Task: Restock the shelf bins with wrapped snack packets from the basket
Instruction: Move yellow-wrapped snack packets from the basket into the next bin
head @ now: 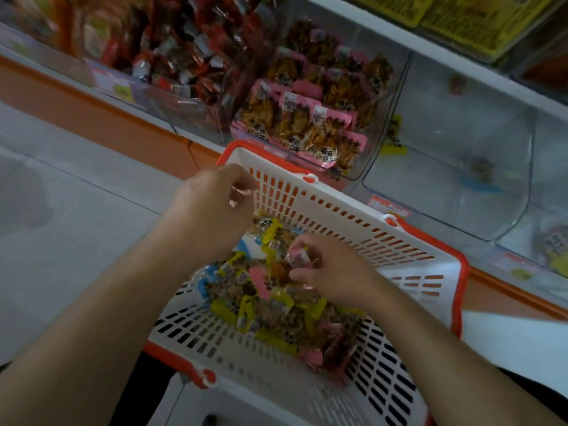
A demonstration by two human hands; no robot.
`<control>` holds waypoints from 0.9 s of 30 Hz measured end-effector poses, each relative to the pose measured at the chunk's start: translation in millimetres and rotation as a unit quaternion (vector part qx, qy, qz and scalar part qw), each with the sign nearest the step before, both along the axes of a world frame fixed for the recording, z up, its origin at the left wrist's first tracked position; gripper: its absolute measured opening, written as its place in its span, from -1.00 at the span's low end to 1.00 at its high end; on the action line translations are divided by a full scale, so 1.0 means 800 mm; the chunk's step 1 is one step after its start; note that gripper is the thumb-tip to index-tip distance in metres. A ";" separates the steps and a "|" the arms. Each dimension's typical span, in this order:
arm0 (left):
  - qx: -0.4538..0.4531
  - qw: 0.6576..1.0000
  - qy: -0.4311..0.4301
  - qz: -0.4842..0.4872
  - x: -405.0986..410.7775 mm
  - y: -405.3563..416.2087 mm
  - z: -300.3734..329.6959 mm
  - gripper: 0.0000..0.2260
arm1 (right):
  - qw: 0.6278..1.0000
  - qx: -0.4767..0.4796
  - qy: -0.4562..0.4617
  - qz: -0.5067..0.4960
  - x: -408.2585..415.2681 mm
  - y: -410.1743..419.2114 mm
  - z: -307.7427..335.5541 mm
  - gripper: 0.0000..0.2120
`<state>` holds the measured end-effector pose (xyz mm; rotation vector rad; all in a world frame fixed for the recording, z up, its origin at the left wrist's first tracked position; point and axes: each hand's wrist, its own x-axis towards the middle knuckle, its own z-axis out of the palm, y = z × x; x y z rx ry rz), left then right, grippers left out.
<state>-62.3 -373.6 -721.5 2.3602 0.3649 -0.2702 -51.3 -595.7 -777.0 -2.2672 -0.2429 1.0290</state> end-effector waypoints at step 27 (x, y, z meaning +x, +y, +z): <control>-0.237 0.970 0.000 -0.053 0.028 -0.070 -0.012 -0.48 | 0.946 0.118 -0.148 -0.262 0.069 -0.033 0.050 -0.82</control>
